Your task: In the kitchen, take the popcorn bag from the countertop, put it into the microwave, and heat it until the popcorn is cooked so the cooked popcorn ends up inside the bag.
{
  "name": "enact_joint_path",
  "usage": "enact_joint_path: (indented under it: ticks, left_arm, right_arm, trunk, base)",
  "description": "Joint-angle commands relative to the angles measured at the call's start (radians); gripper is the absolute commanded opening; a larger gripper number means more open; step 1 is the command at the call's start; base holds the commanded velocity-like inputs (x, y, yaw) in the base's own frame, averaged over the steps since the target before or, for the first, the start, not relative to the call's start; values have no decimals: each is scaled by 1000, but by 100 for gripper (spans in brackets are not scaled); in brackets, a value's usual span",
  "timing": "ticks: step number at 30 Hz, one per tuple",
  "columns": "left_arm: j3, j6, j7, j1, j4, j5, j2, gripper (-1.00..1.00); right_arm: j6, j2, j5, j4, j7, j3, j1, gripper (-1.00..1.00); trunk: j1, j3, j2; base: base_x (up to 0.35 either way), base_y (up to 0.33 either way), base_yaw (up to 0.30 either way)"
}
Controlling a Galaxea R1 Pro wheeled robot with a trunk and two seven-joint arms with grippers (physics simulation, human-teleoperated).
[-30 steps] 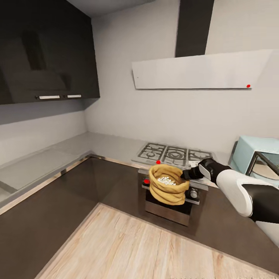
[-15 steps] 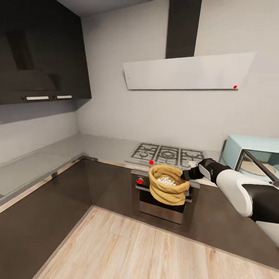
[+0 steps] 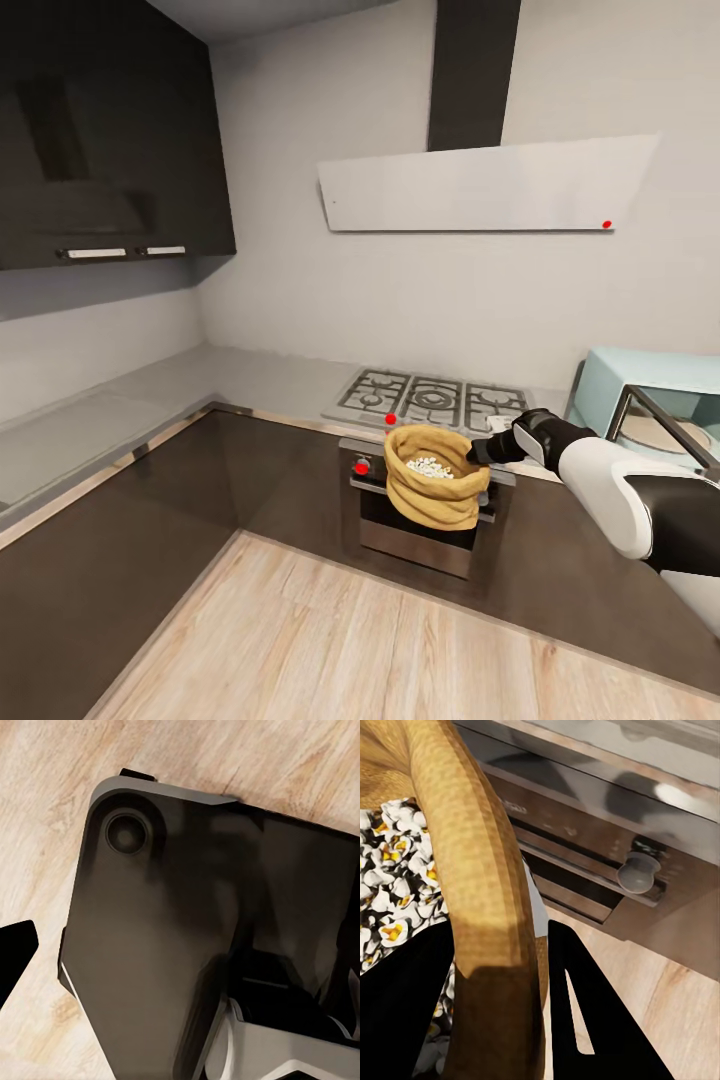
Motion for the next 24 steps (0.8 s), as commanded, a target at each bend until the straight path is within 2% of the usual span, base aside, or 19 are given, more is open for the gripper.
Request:
enact_joint_path:
  ticks: [1,7,24]
  left_arm:
    - [1,-2,1,0,-1,4,0,100]
    - [1,-2,1,0,-1,4,0,100]
    - [1,-2,1,0,-1,4,0,100]
  right_arm:
    - [-1,0,10,1,7,0,-1,-100]
    - [8,0,11,0,6,2,-1,-100]
    - [16,1,10,0,-15,3,-1,-100]
  trunk:
    - [0,-1,-1]
    - [0,-1,-1]
    - [0,-1,-1]
  base:
    - [0,0,0]
    - [0,0,-48]
    - [0,0,-263]
